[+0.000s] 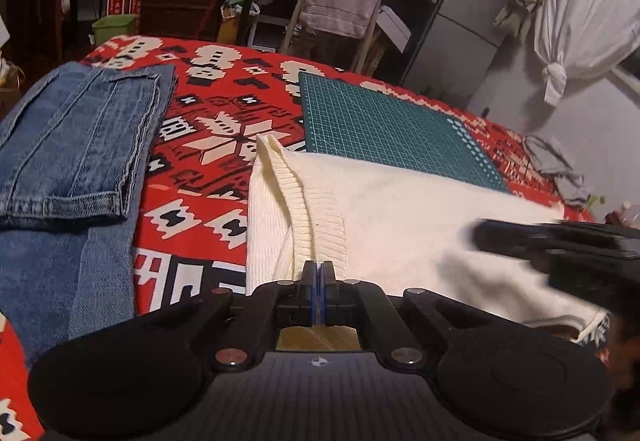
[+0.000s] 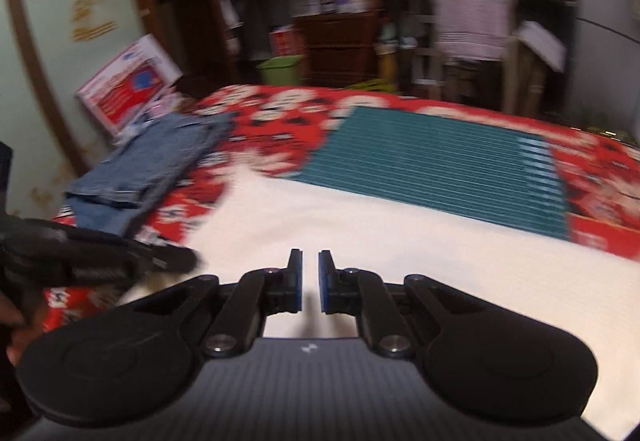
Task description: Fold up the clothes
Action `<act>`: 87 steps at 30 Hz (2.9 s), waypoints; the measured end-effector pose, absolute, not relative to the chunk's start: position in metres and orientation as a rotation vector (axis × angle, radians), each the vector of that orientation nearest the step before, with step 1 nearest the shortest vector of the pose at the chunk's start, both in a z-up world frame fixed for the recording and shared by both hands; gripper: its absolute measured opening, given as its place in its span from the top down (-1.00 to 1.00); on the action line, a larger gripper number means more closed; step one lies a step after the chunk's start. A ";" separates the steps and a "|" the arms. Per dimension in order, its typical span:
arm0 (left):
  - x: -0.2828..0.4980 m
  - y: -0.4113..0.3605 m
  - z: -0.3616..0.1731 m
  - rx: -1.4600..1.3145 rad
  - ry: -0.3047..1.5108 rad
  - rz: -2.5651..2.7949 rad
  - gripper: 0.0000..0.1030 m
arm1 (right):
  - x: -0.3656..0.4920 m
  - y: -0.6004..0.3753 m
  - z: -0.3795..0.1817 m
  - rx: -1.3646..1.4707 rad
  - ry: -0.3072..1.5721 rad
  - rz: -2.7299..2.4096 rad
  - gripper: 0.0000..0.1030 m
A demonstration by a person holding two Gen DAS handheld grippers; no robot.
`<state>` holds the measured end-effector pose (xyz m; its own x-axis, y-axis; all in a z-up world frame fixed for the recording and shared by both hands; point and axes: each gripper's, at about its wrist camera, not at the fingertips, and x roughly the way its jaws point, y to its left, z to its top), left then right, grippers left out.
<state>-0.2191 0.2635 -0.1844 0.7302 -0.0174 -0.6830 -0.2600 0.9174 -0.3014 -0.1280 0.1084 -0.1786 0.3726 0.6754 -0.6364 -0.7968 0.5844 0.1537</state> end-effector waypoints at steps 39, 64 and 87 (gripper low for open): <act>-0.237 0.266 -0.169 -0.455 0.700 0.108 0.89 | -0.149 0.116 -0.193 -0.335 0.774 0.984 0.85; -0.238 0.227 -0.187 -0.351 0.787 0.003 0.89 | -0.112 -0.117 -0.202 -0.142 0.804 0.512 0.87; -0.252 0.188 -0.175 -0.218 0.738 -0.044 0.89 | -0.148 -0.105 -0.194 -0.127 0.738 0.602 0.77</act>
<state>-0.2515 0.1883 -0.1747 0.7398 -0.1160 -0.6628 -0.0369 0.9766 -0.2120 -0.1477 -0.1052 -0.1942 0.5807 0.4700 -0.6647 -0.5569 0.8249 0.0968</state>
